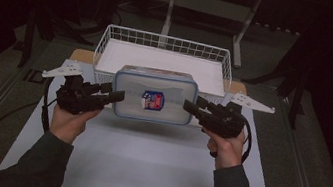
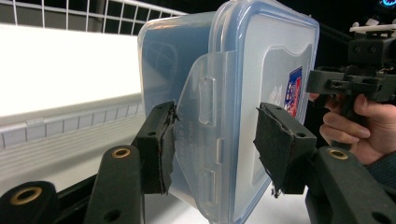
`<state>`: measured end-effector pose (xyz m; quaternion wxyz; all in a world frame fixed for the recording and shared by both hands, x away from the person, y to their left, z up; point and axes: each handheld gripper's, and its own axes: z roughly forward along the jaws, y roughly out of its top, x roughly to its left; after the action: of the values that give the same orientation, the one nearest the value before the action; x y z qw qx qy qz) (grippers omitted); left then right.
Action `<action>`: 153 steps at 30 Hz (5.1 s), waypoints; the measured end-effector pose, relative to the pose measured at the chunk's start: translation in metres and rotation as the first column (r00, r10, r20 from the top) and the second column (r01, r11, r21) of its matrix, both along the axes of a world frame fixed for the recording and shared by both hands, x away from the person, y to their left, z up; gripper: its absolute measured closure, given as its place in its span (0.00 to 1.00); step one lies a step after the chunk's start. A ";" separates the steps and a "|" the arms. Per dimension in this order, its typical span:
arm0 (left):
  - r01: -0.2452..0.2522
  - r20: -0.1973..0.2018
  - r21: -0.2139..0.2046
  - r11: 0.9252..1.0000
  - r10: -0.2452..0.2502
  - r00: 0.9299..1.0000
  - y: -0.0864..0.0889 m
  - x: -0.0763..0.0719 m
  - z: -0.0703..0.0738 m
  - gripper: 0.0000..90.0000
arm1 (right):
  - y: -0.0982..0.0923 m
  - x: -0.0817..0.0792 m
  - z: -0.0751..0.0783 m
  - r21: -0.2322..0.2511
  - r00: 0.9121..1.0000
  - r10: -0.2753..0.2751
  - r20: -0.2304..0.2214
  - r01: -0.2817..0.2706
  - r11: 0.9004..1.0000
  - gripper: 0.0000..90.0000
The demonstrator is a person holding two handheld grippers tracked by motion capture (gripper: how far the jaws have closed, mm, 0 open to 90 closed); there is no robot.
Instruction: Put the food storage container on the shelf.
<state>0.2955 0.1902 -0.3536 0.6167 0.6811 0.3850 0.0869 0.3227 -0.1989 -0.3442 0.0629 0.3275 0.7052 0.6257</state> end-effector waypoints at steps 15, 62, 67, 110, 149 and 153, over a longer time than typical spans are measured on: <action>0.003 0.028 -0.008 1.000 -0.002 1.000 -0.002 0.033 0.021 0.54 | -0.001 0.026 0.019 0.030 0.999 -0.027 0.026 0.026 0.999 0.57; -0.077 -0.046 -0.077 0.994 0.074 0.996 -0.002 0.110 0.016 0.53 | 0.005 0.090 0.008 0.065 0.991 -0.112 -0.066 0.117 0.991 0.57; -0.094 -0.051 -0.095 0.991 0.090 0.995 -0.003 0.113 0.015 0.53 | 0.006 0.092 0.008 0.065 0.991 -0.121 -0.061 0.125 0.990 0.56; -0.104 -0.073 0.037 0.994 0.107 0.992 -0.013 0.109 0.005 0.51 | 0.028 0.055 0.032 -0.175 0.983 -0.094 0.158 0.121 0.977 0.78; -0.164 0.091 0.264 0.951 0.145 0.985 0.042 -0.008 -0.026 0.42 | 0.014 0.058 -0.002 -0.483 0.971 -0.158 0.180 0.227 0.845 0.60; -0.178 0.084 0.282 0.943 0.161 0.983 0.056 -0.024 -0.033 0.40 | 0.001 0.040 -0.005 -0.496 0.973 -0.153 0.172 0.220 0.840 0.45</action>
<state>0.2711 0.2461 -0.3870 0.5123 0.7252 0.4068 0.2149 0.3625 -0.1980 -0.3494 0.2526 0.3261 0.8051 0.4262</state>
